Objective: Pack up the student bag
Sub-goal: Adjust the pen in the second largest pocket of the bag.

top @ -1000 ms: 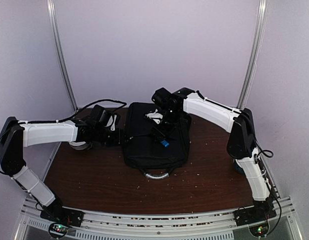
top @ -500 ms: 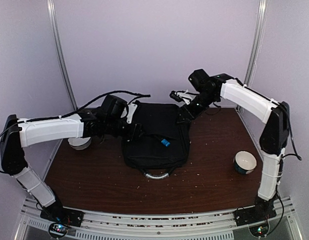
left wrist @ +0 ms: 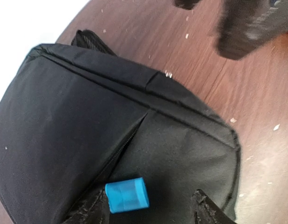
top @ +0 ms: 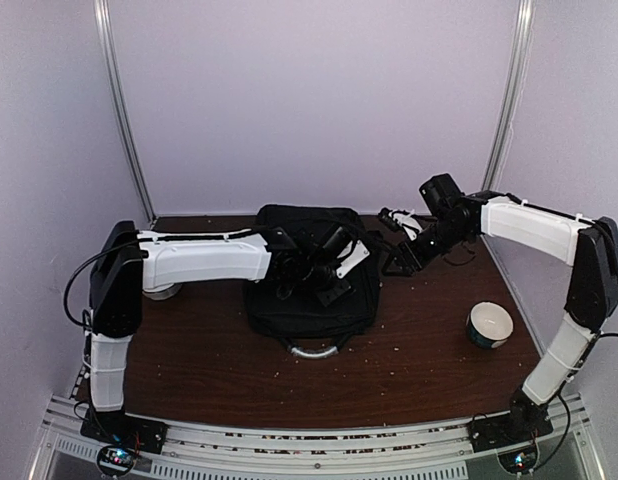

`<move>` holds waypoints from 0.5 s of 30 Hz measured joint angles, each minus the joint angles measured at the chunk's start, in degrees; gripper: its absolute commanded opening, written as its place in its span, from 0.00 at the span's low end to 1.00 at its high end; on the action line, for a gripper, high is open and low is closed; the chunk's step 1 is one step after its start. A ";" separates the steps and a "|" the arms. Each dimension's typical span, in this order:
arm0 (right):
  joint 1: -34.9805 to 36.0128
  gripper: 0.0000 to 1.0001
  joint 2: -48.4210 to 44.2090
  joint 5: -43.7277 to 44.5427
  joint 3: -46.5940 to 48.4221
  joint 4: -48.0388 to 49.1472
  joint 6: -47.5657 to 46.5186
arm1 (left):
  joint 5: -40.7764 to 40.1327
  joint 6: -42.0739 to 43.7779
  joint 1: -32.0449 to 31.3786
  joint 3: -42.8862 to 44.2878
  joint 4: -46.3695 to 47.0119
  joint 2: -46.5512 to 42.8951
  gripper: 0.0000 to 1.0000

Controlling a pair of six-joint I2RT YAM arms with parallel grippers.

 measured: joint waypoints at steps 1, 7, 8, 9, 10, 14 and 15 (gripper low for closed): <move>0.00 0.60 0.00 -0.15 -1.07 0.66 0.09 | -0.68 0.59 -0.04 0.83 -0.76 0.98 0.62; 0.00 0.61 -0.09 -0.35 -3.02 3.10 0.26 | -5.97 3.67 0.20 1.97 -3.72 3.17 0.62; 0.00 0.61 -0.13 -0.33 -3.02 3.28 0.26 | -7.13 4.04 0.22 1.97 -4.02 3.30 0.62; 0.00 0.61 -0.22 -0.35 -3.02 3.52 0.26 | -8.57 4.42 0.35 1.97 -4.13 3.45 0.62; 0.00 0.61 -0.28 -0.35 -3.02 3.78 0.26 | -9.77 4.59 0.42 1.97 -4.17 3.56 0.62; 0.00 0.61 -0.31 -0.35 -3.02 4.22 0.26 | -12.35 4.74 0.79 1.97 -4.22 3.93 0.62; 0.00 0.61 -0.31 -0.35 -3.02 4.22 0.26 | -13.00 4.61 0.87 1.99 -4.20 4.09 0.62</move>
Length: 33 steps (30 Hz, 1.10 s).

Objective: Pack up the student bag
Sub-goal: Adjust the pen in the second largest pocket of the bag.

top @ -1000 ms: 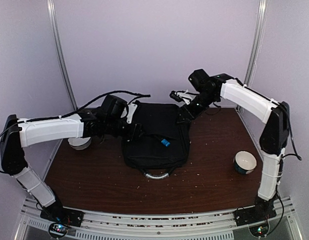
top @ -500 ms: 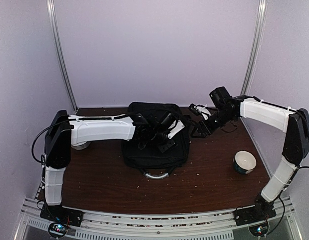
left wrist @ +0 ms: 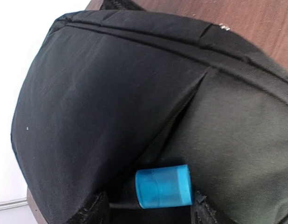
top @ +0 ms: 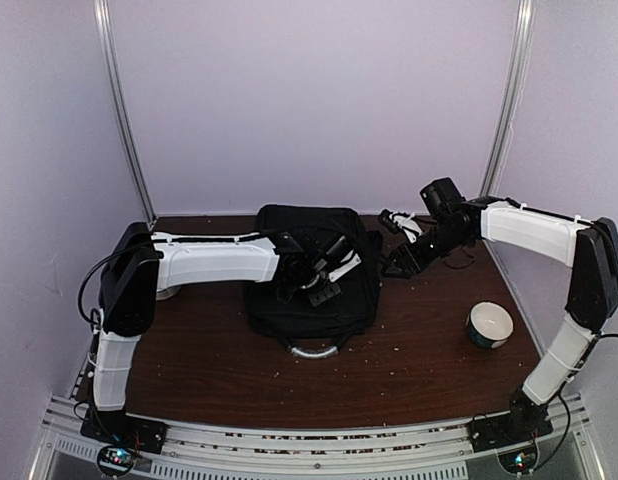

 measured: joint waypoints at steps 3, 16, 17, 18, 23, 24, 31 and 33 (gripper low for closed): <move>0.00 0.61 0.00 0.00 0.00 0.00 0.00 | -1.33 -0.57 0.35 0.09 0.02 0.28 0.62; 0.00 0.61 0.42 -0.13 0.00 -0.02 0.00 | -4.31 -6.25 7.78 0.09 0.00 0.26 0.61; 0.00 0.61 0.46 -0.22 0.00 -0.02 0.00 | -4.70 -6.64 8.09 0.09 0.02 0.17 0.61; 0.00 0.61 0.46 -0.26 0.00 -0.02 0.00 | -4.94 -6.97 8.28 -0.04 0.11 0.02 0.61; 0.87 0.48 0.50 -1.53 -0.02 -0.13 -2.03 | -5.27 -6.84 8.44 -3.54 1.55 -3.26 0.61; 1.53 0.47 0.52 -1.75 -0.09 -0.07 -2.86 | -5.25 -6.47 8.44 -4.07 1.99 -3.85 0.61; 13.84 0.45 1.77 3.67 -1.84 1.73 -13.35 | -3.06 -3.91 9.09 -7.04 3.54 -6.60 0.61; 17.44 0.47 2.64 5.81 -1.81 3.04 -16.22 | -1.88 -3.32 9.42 -8.72 3.80 -7.67 0.61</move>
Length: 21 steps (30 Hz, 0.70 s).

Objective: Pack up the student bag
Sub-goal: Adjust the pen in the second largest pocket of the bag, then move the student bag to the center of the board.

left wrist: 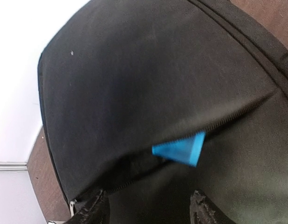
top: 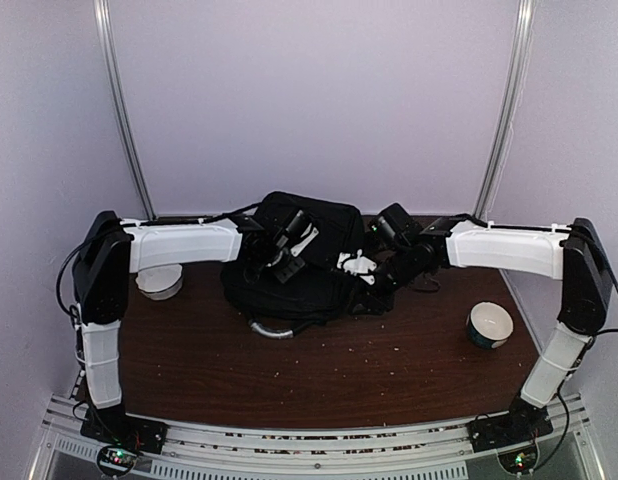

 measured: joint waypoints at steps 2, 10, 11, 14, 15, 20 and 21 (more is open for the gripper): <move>2.36 0.49 0.74 1.95 0.04 1.29 -2.64 | 1.36 0.09 0.28 -2.32 0.31 -1.75 0.61; 7.45 0.53 8.07 9.66 5.27 6.38 -11.34 | 10.05 -2.43 4.72 -12.33 2.27 -14.91 0.62; 7.85 0.53 9.11 10.49 5.97 7.23 -11.96 | 11.39 -2.82 5.46 -13.00 2.99 -16.00 0.62; 9.14 0.54 12.24 13.62 7.67 9.70 -13.40 | 14.60 -3.32 7.17 -13.99 4.63 -17.09 0.62; 9.64 0.54 13.05 14.60 7.93 10.51 -13.99 | 15.52 -3.32 7.41 -14.12 4.92 -17.05 0.62; 11.91 0.14 15.54 19.78 8.20 13.66 -17.49 | 19.78 -2.67 7.69 -14.05 6.32 -15.61 0.62; 12.35 0.08 15.78 20.98 8.09 14.62 -17.57 | 20.63 -2.23 7.74 -13.94 6.62 -14.95 0.62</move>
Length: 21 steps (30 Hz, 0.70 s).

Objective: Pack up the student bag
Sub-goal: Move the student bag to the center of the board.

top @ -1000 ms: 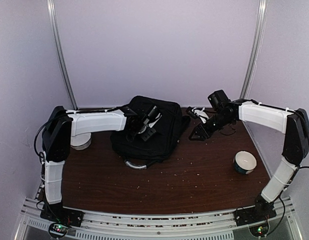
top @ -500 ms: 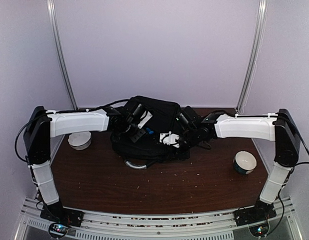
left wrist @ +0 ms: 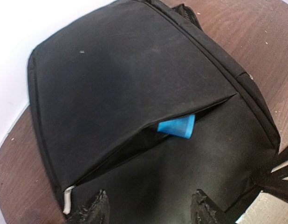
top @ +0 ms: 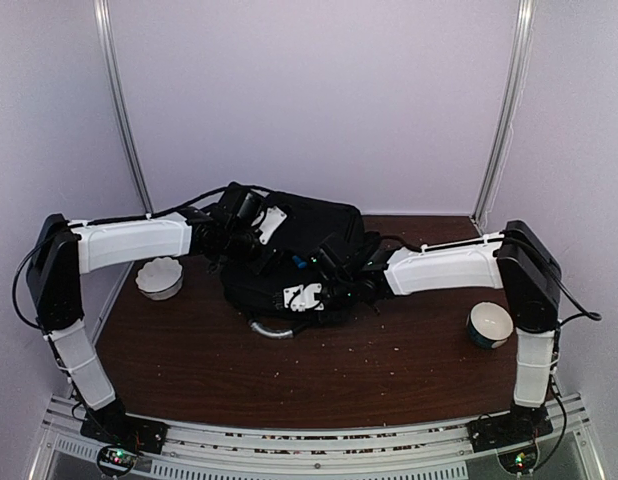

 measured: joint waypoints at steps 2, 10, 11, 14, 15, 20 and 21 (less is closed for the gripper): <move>0.76 0.00 0.04 2.82 -1.25 2.23 -0.85 | 1.36 1.33 0.11 0.46 0.52 1.64 0.62; 2.10 0.00 -9.68 8.33 -16.33 12.90 -5.25 | 5.99 7.26 -0.44 0.66 2.97 3.52 0.98; 2.10 0.00 -11.87 8.59 -18.23 12.74 -5.66 | 6.91 8.15 -0.72 0.52 3.85 3.52 0.98; 2.19 0.00 -15.47 9.18 -21.86 12.87 -6.58 | 10.12 10.86 -2.21 -0.04 6.21 3.50 0.98; 2.23 0.00 -16.24 9.35 -22.93 12.94 -6.69 | 11.13 11.65 -2.91 0.00 6.45 3.54 0.98; 2.36 0.00 -17.25 9.94 -25.86 13.14 -6.64 | 11.32 13.68 -6.05 5.68 6.73 8.44 0.98; 2.47 0.00 -17.25 10.16 -26.14 13.38 -6.58 | 10.64 13.90 -6.62 7.52 6.82 10.27 0.98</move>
